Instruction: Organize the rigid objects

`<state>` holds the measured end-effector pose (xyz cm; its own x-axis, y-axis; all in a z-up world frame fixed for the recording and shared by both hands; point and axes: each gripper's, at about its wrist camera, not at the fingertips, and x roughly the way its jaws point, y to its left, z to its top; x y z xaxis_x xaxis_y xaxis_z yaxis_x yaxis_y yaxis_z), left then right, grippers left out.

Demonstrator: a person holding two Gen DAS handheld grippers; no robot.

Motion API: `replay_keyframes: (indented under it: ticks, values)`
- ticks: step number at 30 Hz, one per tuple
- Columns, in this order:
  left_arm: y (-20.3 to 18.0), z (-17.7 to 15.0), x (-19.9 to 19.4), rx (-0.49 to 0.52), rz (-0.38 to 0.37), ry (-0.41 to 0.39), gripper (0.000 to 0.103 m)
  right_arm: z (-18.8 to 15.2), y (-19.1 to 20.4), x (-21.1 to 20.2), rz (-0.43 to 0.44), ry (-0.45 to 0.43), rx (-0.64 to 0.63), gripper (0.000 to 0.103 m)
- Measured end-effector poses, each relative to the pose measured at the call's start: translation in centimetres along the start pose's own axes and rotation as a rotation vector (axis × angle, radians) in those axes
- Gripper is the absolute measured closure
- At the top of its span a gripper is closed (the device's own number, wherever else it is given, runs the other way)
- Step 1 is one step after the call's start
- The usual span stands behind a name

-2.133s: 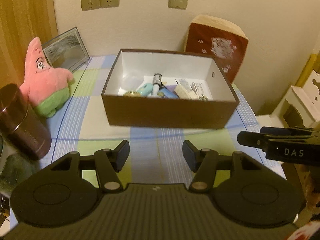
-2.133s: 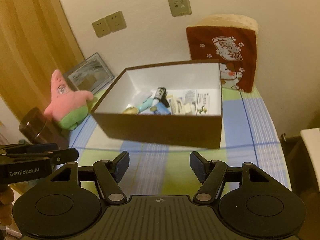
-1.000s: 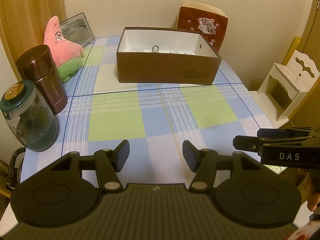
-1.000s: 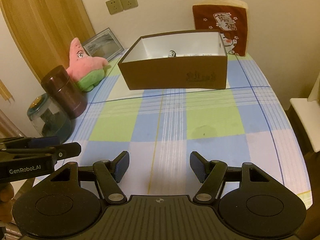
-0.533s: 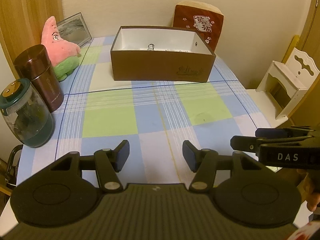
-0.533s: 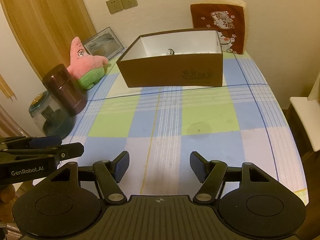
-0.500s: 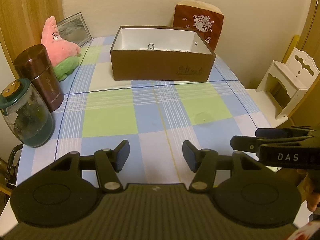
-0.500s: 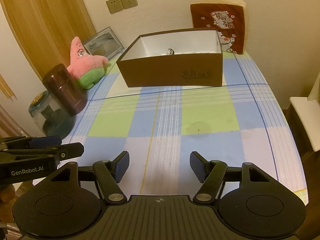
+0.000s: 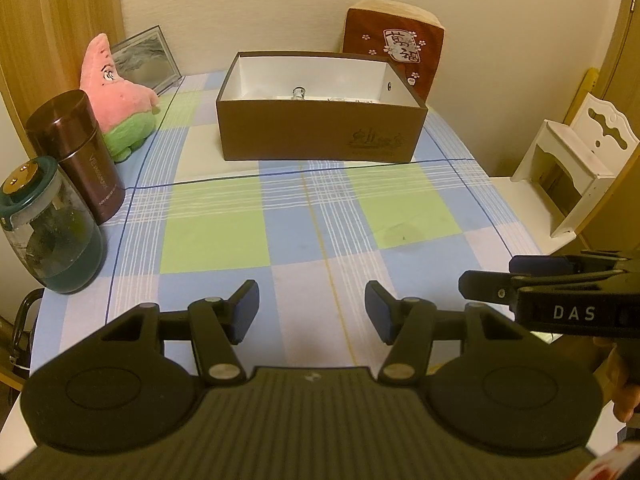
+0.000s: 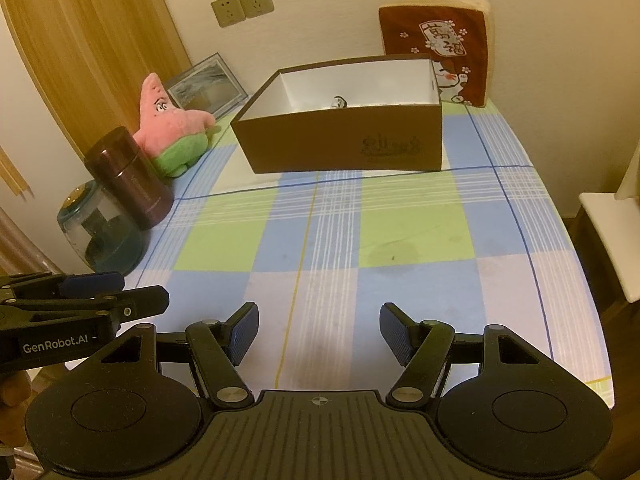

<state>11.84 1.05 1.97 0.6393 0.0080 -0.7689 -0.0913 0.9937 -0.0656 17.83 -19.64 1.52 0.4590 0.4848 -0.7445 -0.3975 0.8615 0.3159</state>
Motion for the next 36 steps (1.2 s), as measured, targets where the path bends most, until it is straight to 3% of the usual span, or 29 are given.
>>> replay_keyframes:
  ticks: [36]
  values:
    - [0.44, 0.49, 0.31, -0.001, -0.002, 0.005, 0.047, 0.38, 0.1, 0.23, 0.0, 0.0, -0.003, 0.036]
